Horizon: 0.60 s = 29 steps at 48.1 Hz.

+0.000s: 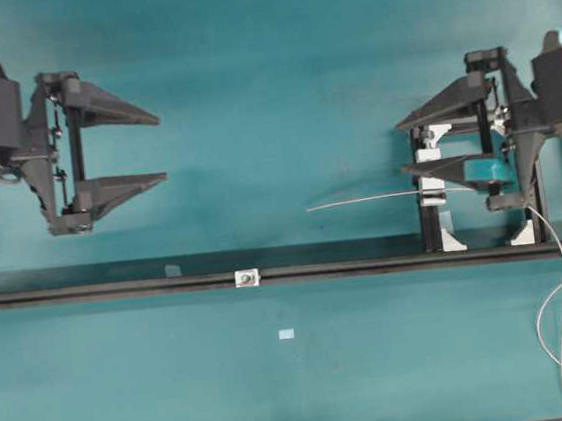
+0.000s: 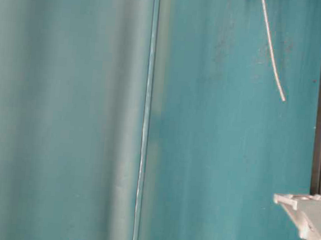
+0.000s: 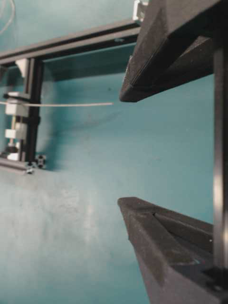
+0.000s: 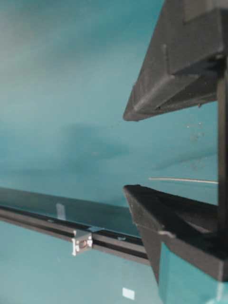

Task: Insert the wire into the hole on the left side and pull it with the left arm.
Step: 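Move the right gripper toward the white wire near the clamp fixture, then close the right gripper on the white wire's free end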

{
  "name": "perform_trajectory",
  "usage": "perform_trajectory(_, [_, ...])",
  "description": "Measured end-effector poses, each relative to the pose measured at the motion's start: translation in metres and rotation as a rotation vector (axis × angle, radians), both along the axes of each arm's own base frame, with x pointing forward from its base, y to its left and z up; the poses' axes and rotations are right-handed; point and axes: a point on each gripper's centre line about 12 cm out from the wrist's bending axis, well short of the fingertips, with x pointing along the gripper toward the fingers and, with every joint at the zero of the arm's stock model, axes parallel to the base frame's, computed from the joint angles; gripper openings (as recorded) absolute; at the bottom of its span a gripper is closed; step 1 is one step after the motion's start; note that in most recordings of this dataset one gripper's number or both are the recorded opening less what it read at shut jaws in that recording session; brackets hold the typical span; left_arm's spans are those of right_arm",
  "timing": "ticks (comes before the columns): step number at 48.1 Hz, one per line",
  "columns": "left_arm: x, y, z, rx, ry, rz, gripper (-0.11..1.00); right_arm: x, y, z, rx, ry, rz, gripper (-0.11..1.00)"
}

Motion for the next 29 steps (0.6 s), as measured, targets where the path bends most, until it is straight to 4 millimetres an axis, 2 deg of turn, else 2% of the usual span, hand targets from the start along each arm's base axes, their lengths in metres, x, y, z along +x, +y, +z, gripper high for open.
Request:
perform_trajectory(14, [0.005, 0.001, -0.017, -0.003, 0.061, 0.002, 0.67, 0.016, 0.000, -0.015, 0.014, 0.068, -0.004, 0.68])
perform_trajectory(29, [0.006, 0.001, -0.019, -0.002, 0.068, 0.003, 0.67, 0.033, 0.000, -0.037, 0.057, 0.152, -0.020, 0.68])
